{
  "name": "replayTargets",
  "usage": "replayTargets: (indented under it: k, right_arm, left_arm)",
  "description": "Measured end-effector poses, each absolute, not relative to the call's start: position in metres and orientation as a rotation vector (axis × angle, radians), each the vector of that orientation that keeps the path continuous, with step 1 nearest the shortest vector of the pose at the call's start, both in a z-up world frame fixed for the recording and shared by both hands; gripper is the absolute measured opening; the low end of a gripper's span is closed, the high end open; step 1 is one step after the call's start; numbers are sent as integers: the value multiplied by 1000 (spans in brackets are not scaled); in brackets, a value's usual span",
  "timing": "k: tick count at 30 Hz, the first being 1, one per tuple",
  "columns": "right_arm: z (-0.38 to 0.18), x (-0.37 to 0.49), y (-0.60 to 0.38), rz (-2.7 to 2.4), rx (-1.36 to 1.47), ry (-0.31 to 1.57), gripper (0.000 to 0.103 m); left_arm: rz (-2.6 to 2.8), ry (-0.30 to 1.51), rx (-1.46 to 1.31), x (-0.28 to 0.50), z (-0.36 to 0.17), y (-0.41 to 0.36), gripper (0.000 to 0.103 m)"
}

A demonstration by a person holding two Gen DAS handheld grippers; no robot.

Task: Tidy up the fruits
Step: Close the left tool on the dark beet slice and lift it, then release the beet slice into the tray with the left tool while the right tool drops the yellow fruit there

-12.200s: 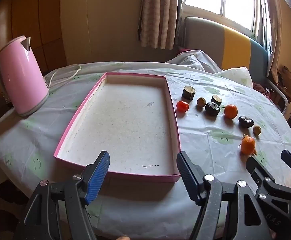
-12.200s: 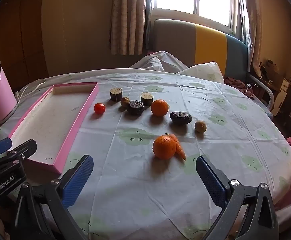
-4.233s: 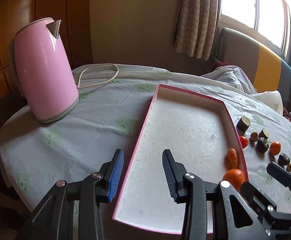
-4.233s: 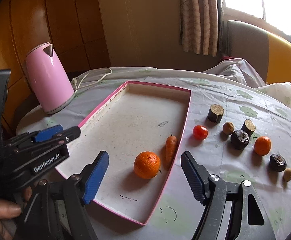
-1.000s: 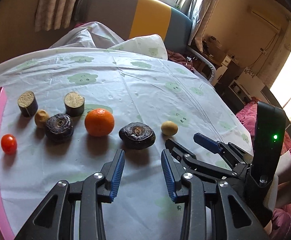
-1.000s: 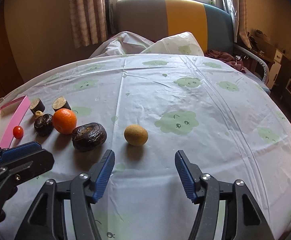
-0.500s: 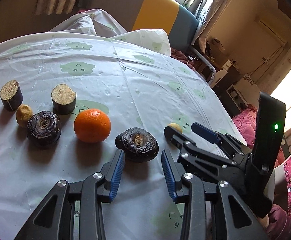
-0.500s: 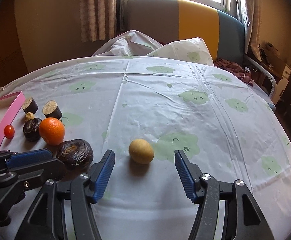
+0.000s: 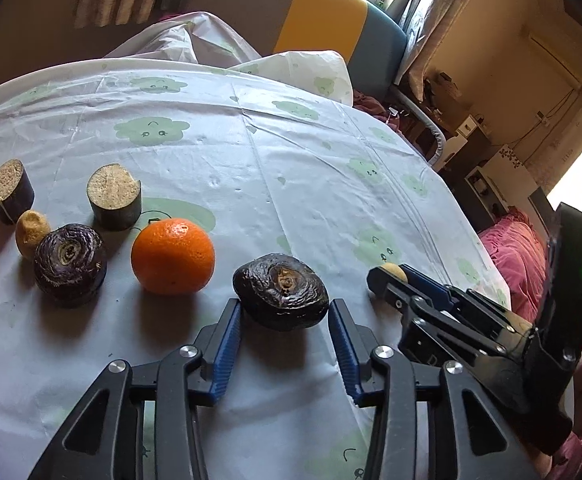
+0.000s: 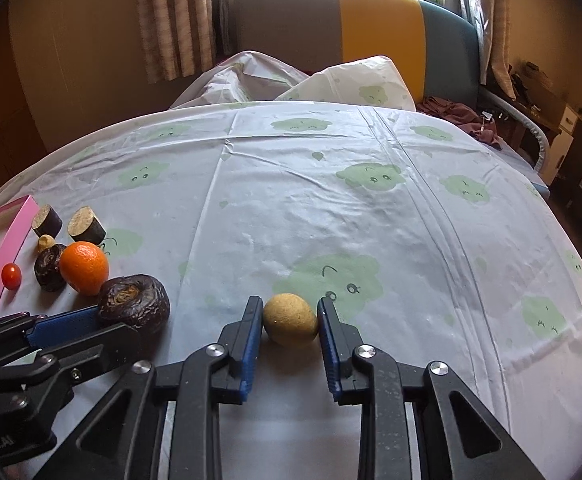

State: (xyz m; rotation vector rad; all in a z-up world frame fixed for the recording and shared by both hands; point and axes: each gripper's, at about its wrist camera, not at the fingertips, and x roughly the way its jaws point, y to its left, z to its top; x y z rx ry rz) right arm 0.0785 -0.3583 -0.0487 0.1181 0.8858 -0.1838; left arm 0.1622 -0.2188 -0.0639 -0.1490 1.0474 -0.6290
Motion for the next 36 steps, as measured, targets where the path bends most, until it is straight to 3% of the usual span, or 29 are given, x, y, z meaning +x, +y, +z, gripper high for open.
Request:
replayTargets:
  k: [5,20,36]
  right_arm:
    - [-49,65,-363,-196,149,881,28]
    - [-49,52,-355,-201,156,865,28]
    - [-44,48,-267,-43,116,869,28]
  left_arm:
    - [-593,1044,-151,165,-64,-225,49]
    - [-582,953,3,140,-49,-222,47]
    - [-287,814,-19,102,-1,-88,47]
